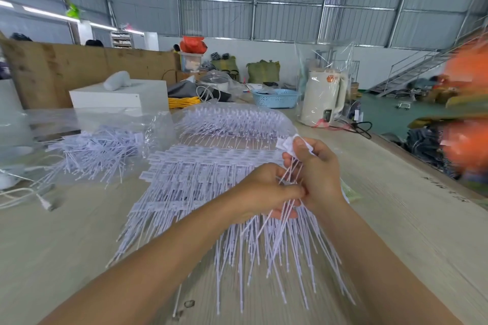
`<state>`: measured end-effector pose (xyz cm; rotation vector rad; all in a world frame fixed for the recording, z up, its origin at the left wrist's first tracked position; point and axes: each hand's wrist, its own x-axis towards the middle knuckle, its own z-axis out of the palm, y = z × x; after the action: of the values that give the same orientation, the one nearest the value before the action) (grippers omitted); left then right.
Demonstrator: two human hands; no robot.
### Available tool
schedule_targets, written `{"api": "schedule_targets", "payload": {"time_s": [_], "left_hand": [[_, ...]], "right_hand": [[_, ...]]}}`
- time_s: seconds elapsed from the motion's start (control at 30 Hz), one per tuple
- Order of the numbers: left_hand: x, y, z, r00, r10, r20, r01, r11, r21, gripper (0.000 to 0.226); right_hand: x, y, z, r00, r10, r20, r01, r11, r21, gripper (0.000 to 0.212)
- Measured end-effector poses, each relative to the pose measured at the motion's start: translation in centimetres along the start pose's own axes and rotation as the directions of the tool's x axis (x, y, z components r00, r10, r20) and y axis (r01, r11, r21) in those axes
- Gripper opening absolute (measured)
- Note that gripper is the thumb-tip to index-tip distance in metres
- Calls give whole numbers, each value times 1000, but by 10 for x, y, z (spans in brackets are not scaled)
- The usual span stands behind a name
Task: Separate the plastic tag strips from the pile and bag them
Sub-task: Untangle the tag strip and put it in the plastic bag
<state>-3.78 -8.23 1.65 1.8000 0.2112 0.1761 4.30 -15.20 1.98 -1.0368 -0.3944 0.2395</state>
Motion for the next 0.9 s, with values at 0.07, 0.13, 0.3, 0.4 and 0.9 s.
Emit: {"api": "schedule_targets", "payload": {"time_s": [0.07, 0.13, 0.3, 0.4, 0.9], "left_hand": [[-2, 2, 1, 1000, -4, 21, 4, 1000, 5, 12], [-3, 2, 3, 999, -27, 33, 28, 999, -18, 13], [-4, 6, 2, 990, -105, 90, 122, 970, -208, 20], [-5, 6, 4, 992, -78, 102, 101, 964, -245, 22], [-5, 4, 10, 994, 42, -96, -64, 970, -235, 29]], "right_hand": [[1, 1, 1, 1000, 4, -4, -4, 1000, 7, 10], [3, 0, 0, 999, 19, 32, -19, 1000, 11, 7], [13, -11, -13, 968, -58, 243, 143, 926, -350, 19], [12, -17, -15, 917, -22, 398, 215, 868, -447, 21], [20, -19, -17, 891, -119, 438, 259, 926, -275, 20]]}}
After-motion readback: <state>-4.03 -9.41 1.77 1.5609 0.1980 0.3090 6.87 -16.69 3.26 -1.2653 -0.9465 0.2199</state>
